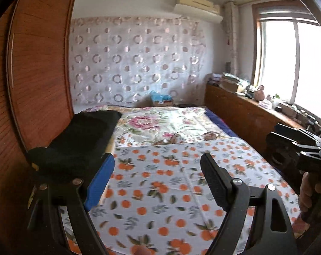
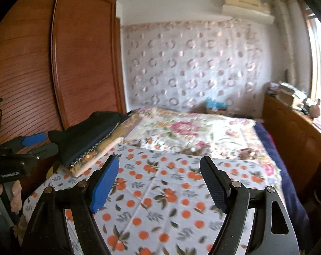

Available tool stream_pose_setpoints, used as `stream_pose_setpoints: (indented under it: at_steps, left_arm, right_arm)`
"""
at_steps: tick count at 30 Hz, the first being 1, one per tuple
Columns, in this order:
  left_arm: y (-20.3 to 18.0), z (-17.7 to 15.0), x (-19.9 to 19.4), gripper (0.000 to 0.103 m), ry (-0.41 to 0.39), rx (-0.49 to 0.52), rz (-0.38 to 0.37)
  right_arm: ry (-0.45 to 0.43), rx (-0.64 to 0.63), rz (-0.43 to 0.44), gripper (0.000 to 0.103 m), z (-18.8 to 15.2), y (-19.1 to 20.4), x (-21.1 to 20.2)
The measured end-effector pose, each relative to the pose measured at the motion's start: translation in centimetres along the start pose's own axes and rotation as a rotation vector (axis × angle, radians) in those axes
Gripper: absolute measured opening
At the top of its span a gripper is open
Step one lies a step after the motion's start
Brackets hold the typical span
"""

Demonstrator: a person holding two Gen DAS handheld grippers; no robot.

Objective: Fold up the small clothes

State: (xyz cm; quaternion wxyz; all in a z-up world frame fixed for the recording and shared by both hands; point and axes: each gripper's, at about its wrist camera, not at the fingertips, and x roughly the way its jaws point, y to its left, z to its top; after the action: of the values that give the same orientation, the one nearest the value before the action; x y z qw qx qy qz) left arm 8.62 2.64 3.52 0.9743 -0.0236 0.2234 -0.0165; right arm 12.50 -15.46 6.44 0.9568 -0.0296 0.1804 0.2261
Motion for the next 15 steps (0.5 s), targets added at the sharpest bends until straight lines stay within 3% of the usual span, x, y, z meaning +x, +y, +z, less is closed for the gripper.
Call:
stream_pose_setpoints:
  at_steps: [6,15]
  left_arm:
    - [-2.0,0.4,-1.1,0.083,-0.012,0.021,-0.018]
    - [-3.5,0.5,-1.9,0.083,-0.029,0.03,-0.001]
  right_arm:
    - [-0.05,0.025,-0.048,0.08,-1.6,1.5,-3.6]
    - [-0.063,0.061,-0.07,0.08,-3.8,2.9,-3.6]
